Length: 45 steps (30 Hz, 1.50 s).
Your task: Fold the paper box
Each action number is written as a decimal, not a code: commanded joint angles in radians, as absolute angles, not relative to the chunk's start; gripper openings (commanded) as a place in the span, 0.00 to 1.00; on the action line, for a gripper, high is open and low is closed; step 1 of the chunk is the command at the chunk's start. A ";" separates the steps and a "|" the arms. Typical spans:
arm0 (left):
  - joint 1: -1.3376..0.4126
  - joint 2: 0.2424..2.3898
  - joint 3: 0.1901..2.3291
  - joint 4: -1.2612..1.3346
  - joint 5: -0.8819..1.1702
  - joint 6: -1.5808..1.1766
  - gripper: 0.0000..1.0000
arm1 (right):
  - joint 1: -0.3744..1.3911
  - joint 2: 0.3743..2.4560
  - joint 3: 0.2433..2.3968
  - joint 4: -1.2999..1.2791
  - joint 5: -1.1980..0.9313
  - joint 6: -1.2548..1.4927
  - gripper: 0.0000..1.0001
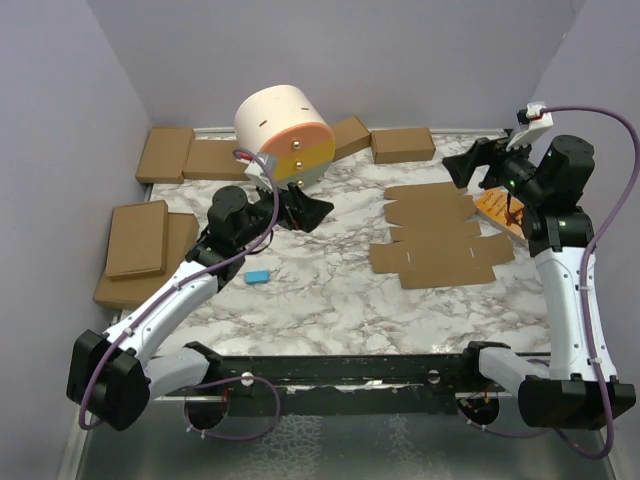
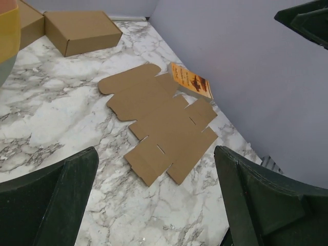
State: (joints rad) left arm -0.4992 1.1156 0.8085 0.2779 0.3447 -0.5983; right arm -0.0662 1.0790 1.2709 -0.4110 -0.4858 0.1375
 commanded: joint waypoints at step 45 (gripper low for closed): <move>-0.586 1.431 0.642 0.655 0.311 -0.826 0.90 | -0.150 1.299 0.868 -0.151 -1.034 -0.058 0.99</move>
